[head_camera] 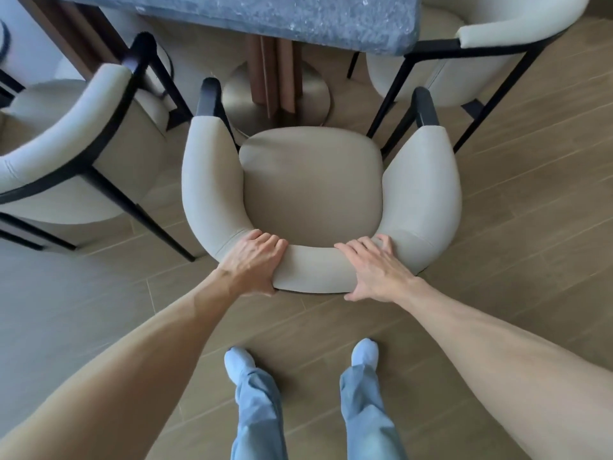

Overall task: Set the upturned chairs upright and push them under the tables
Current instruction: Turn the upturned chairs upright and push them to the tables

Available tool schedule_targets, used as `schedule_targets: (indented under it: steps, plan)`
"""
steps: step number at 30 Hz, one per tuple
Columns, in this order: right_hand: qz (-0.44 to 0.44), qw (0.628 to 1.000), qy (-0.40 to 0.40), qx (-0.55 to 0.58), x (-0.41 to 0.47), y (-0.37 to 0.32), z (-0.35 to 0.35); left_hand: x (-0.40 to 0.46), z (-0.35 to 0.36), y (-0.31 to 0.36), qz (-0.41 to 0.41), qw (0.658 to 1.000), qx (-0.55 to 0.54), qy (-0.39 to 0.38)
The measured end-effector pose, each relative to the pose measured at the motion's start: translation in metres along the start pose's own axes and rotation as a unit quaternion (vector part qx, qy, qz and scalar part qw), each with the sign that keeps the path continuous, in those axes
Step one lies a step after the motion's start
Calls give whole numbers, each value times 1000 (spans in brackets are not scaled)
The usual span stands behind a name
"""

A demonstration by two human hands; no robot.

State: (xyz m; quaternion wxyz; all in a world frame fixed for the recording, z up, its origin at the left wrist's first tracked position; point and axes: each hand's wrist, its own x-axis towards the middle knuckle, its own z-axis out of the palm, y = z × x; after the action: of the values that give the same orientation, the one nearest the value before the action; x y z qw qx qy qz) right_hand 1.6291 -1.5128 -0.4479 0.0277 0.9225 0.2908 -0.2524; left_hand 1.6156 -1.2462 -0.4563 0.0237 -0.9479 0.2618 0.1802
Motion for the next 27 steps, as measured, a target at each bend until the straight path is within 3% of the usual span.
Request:
schedule_targets:
  steps: [15, 22, 27]
  plan:
    - [-29, 999, 3, -13, 65, -37, -22, -10, -6, -78, -18, 1000, 4, -18]
    - [-18, 999, 23, -21, 123, -50, -49, -2, -10, -136, -39, 998, -41, 0]
    - [-5, 999, 30, -31, 136, -57, -57, 3, -9, -159, -13, 996, -87, 3]
